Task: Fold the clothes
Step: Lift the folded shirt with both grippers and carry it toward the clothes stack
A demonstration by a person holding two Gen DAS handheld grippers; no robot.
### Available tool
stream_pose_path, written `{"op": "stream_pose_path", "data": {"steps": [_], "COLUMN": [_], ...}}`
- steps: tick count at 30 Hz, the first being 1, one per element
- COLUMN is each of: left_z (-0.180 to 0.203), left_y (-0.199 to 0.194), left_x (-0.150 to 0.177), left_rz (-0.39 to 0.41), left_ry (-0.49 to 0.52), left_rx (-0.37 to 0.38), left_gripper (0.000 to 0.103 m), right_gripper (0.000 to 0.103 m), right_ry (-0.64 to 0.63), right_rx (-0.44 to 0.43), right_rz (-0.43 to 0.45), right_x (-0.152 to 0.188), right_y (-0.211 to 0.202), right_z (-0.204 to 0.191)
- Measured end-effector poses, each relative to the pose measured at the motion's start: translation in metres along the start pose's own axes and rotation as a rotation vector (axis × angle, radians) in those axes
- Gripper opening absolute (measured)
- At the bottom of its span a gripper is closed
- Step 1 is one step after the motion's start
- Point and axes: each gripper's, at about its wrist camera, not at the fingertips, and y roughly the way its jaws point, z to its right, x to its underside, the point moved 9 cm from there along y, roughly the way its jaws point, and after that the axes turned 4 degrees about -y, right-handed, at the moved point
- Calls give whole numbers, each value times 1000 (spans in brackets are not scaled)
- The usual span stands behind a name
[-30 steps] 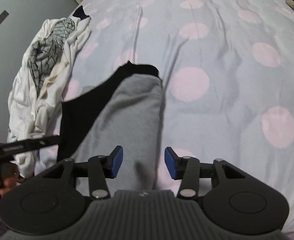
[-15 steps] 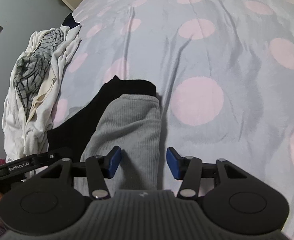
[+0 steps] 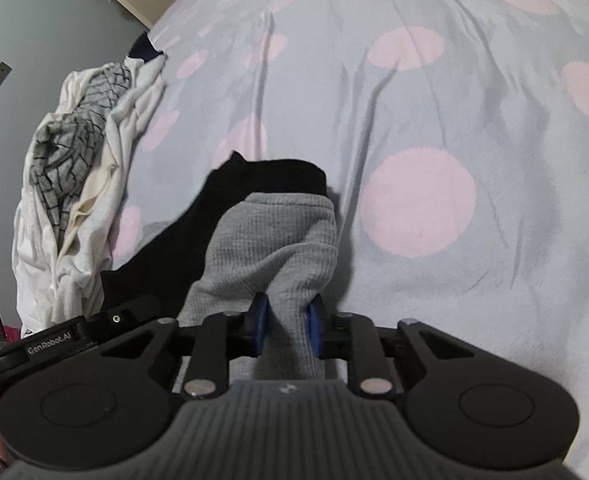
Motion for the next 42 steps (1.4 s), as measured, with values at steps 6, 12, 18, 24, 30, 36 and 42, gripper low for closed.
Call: {"op": "stream_pose_path", "data": {"steps": [6,12,18,24,30,36,42], "left_z": [23,59,115,188,288,409,527], "left_y": [-23,-56,-80,-92,-89,-71,-55], "left_x": [-4,-13,-14,-9,4,28,66], "left_rz": [72,165,211,217,208,172,121], "left_ry": [51,94,186,290,418,560,740], "left_rx": [46,124,189,275,400,555,706], "left_gripper": [19,19,18,18,18,17,17], "right_gripper": [19,19,18,18,18,18,18], "right_ry": [-46,-85,-91,-98,-58,-37,-3], "right_rx": [-41,-51,-44,-21,37,191,373], "right_rz": [91,215,349,460,573,698,796], "right_x": [-3,-6,-3,-4,-5,-1,15], "right_y": [-33,-81,-141,-213,-300,-404,-511], "right_z": [-17,-30,-28,-6,42,99,161]}}
